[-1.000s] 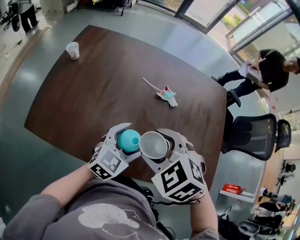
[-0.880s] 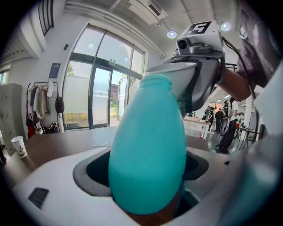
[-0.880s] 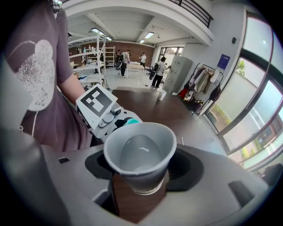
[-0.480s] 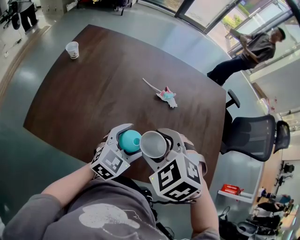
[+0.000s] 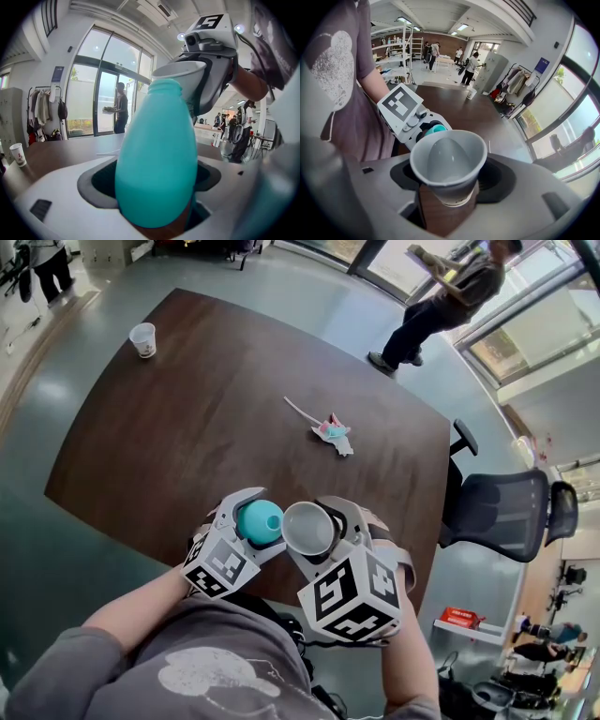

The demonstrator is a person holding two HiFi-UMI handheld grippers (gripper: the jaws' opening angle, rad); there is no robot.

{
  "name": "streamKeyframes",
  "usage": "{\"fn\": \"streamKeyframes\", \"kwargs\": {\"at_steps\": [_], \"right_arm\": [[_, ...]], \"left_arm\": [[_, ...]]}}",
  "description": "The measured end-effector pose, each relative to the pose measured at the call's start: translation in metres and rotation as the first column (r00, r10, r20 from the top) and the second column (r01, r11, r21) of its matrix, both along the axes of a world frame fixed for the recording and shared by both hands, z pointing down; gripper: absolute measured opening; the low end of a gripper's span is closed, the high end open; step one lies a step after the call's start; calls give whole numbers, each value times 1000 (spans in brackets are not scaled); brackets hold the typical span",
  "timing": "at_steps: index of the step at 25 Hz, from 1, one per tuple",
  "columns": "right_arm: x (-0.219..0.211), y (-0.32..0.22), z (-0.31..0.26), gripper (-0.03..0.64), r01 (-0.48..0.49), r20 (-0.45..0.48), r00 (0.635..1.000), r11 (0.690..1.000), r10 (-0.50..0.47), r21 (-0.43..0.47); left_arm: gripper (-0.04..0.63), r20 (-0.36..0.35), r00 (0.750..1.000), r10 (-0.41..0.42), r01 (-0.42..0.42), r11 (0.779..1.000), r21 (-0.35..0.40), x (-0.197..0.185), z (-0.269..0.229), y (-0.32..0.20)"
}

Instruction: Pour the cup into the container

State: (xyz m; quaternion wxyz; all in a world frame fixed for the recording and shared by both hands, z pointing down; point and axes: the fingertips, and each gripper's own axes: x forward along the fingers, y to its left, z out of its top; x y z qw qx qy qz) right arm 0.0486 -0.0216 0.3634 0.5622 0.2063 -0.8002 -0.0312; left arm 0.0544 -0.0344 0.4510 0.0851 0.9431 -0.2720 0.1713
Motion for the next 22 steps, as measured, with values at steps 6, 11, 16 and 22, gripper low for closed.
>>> {"fn": "streamKeyframes", "kwargs": {"at_steps": [6, 11, 16, 22], "right_arm": [[2, -1, -1, 288, -2, -27, 1000, 1000, 2, 0], [1, -3, 1, 288, -1, -58, 998, 1000, 1, 1], [1, -5, 2, 288, -2, -79, 997, 1000, 2, -1], [2, -9, 4, 288, -5, -103, 995, 1000, 5, 2]], "left_arm": [[431, 7, 1000, 9, -9, 1000, -5, 2, 2, 0], [431, 4, 1000, 12, -12, 1000, -3, 2, 2, -2], [431, -1, 1000, 14, -14, 1000, -4, 2, 2, -4], [431, -2, 1000, 21, -21, 1000, -8, 3, 4, -6]]}}
